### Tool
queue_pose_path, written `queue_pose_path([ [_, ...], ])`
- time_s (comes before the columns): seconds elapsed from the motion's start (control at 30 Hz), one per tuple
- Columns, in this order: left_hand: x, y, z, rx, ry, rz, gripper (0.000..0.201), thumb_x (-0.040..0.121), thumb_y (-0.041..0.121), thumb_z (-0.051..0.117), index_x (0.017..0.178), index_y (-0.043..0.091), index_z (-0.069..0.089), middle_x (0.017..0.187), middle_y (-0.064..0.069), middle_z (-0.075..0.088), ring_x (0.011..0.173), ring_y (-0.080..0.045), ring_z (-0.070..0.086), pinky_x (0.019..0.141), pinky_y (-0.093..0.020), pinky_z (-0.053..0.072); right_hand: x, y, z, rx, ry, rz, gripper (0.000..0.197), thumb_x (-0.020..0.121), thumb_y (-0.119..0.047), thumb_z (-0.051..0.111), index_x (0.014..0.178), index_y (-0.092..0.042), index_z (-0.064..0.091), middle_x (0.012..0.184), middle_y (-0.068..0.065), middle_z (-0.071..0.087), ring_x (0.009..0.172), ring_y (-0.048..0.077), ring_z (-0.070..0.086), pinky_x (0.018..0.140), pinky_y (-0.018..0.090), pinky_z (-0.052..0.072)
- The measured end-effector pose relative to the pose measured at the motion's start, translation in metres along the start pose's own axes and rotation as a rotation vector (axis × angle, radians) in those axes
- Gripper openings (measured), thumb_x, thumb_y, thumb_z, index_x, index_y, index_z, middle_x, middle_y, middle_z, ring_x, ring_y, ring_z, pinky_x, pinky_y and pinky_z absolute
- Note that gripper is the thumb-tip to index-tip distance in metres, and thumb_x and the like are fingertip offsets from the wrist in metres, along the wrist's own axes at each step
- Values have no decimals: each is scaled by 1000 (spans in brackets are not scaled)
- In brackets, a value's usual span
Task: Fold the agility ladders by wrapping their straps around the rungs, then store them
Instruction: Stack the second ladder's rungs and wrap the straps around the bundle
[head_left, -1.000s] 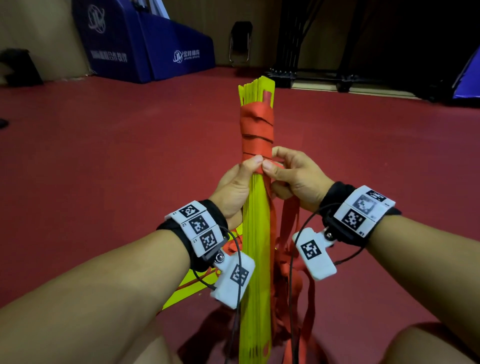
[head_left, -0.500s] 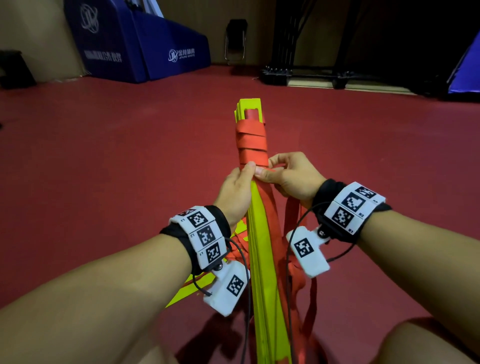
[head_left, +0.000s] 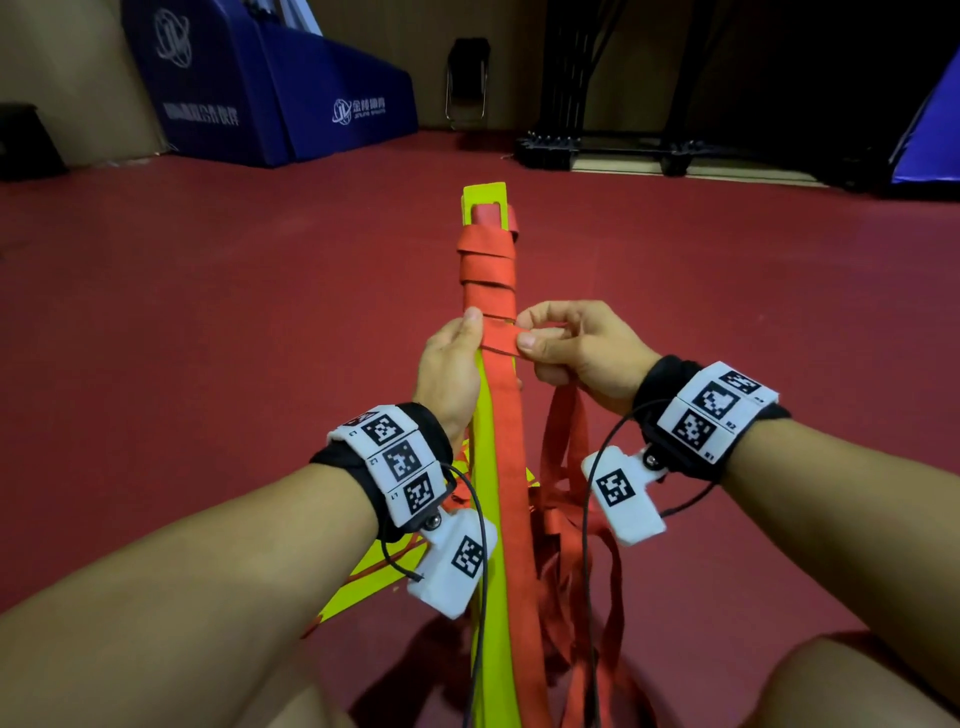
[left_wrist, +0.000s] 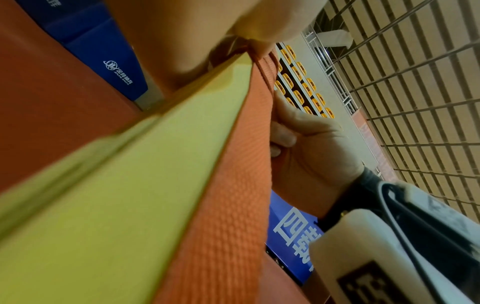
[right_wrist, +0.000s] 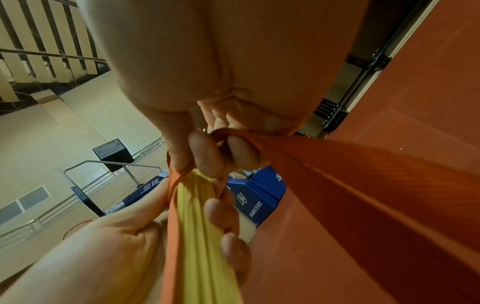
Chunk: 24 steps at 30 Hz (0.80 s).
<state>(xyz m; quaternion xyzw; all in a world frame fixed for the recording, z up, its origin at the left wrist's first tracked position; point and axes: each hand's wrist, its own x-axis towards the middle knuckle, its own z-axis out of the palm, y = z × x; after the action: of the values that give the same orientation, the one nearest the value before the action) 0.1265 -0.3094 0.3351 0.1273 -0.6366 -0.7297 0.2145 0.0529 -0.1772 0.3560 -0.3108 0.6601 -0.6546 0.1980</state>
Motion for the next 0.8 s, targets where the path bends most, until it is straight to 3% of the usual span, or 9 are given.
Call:
queue_pose_path([
  [0.17, -3, 2, 0, -18, -2, -68, 37, 109, 33, 38, 113, 5, 62, 66, -13, 60, 45, -21, 61, 45, -33, 52, 1, -4, -3, -248, -12, -18, 21, 91, -13, 69, 72, -9, 62, 54, 0, 53, 47, 14, 45, 48, 24, 36],
  [0.27, -3, 2, 0, -9, 11, -47, 44, 110, 33, 37, 113, -1, 63, 66, -14, 64, 45, -22, 60, 45, -31, 52, 0, -5, -2, -351, -34, -16, 33, 94, -26, 68, 69, -5, 66, 67, 23, 63, 54, 19, 47, 54, 27, 37],
  [0.33, -3, 2, 1, -19, 6, -33, 49, 110, 34, 35, 113, -6, 63, 70, -20, 63, 45, -24, 58, 44, -29, 50, -2, -6, -3, -365, -64, -27, 41, 95, -31, 65, 74, 5, 68, 78, 28, 68, 57, 23, 48, 57, 31, 38],
  [0.43, -6, 3, 1, -43, -12, -25, 53, 110, 35, 33, 112, -9, 63, 67, -22, 61, 45, -26, 56, 44, -28, 48, -3, -8, -5, -312, -114, -43, 38, 99, -22, 59, 72, 3, 70, 72, 17, 69, 59, 25, 49, 56, 30, 38],
  [0.57, -7, 4, 1, -84, -34, -50, 54, 110, 36, 33, 113, -11, 59, 63, -21, 59, 46, -26, 54, 44, -28, 47, -4, -6, -4, -277, -147, -40, 31, 101, -11, 53, 73, -4, 63, 67, 5, 66, 51, 9, 49, 51, 20, 38],
  [0.63, -7, 5, 1, -97, -48, -77, 48, 110, 37, 34, 117, -4, 57, 65, -21, 59, 48, -26, 56, 46, -30, 48, -4, -5, -3, -291, -110, -44, 29, 100, -11, 55, 72, -8, 62, 61, -4, 62, 48, 6, 45, 51, 19, 37],
  [0.7, -4, 3, 3, -108, -30, -79, 42, 107, 40, 40, 117, 2, 56, 70, -19, 62, 53, -29, 59, 54, -37, 53, -5, -5, -1, -285, -62, -77, 30, 99, -12, 59, 69, -11, 61, 60, -6, 58, 48, 6, 44, 52, 19, 38],
  [0.8, 1, -2, 5, -124, 29, -40, 46, 92, 48, 51, 111, 7, 61, 102, -27, 68, 88, -35, 63, 90, -59, 51, -5, -5, 2, -306, 1, -168, 35, 96, -9, 64, 61, -10, 57, 68, -2, 54, 50, 4, 48, 55, 20, 39],
])
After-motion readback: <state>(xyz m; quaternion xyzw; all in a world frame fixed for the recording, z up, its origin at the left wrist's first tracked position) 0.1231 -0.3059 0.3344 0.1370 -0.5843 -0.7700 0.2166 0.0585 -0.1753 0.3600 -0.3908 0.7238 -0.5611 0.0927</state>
